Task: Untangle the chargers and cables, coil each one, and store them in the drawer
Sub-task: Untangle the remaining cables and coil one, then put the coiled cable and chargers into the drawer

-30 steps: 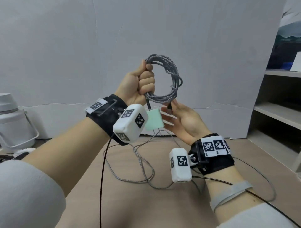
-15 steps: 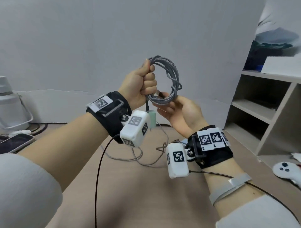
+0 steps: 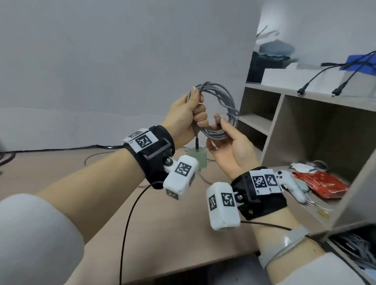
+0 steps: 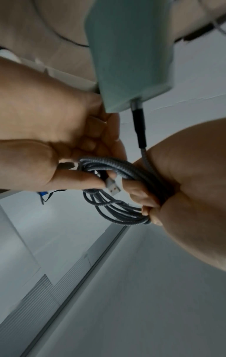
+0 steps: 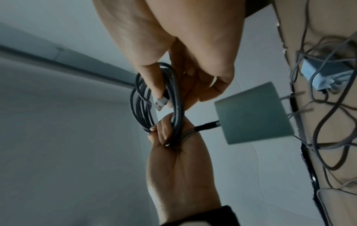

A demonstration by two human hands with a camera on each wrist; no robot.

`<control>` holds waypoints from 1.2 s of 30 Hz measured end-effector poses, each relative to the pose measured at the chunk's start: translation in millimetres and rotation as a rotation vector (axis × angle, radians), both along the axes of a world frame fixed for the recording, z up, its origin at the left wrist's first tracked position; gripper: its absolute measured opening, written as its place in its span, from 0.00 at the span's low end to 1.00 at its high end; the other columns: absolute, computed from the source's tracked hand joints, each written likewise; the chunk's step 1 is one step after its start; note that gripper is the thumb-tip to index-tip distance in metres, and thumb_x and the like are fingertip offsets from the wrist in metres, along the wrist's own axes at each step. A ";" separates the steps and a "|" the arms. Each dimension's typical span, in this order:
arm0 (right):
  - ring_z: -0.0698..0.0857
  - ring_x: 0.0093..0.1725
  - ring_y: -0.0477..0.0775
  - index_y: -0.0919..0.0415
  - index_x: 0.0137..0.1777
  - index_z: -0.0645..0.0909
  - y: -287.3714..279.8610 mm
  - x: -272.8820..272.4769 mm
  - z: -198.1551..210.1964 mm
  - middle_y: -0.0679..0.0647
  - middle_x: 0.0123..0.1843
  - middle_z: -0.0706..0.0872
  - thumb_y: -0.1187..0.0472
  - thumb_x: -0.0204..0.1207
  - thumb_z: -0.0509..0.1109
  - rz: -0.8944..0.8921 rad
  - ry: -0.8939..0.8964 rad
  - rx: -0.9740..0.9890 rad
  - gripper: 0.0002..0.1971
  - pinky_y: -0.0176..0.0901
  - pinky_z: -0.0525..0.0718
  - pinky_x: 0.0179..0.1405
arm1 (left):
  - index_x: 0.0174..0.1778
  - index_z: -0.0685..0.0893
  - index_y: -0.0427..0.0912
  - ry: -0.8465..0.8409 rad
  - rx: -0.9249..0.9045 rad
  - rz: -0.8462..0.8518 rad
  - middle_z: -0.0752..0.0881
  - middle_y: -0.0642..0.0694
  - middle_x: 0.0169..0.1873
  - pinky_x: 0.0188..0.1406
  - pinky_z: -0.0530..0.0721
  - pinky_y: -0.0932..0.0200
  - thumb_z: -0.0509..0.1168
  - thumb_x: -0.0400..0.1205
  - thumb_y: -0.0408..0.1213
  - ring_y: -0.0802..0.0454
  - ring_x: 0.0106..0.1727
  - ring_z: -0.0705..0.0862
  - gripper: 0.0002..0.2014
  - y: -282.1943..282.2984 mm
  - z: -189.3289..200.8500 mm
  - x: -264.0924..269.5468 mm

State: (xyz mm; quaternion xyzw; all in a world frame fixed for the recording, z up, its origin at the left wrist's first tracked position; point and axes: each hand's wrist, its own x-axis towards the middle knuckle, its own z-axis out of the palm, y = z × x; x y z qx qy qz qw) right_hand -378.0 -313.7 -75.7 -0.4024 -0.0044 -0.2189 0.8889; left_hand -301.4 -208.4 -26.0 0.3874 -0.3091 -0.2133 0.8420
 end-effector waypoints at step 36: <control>0.83 0.18 0.57 0.66 0.72 0.74 -189.3 -314.1 -51.4 0.62 0.33 0.88 0.65 0.86 0.64 -0.295 0.601 -0.705 0.16 0.46 0.82 0.15 | 0.35 0.74 0.46 0.498 0.528 -0.765 0.55 0.58 0.23 0.30 0.90 0.51 0.60 0.89 0.45 0.60 0.16 0.61 0.16 -195.8 -91.6 -186.0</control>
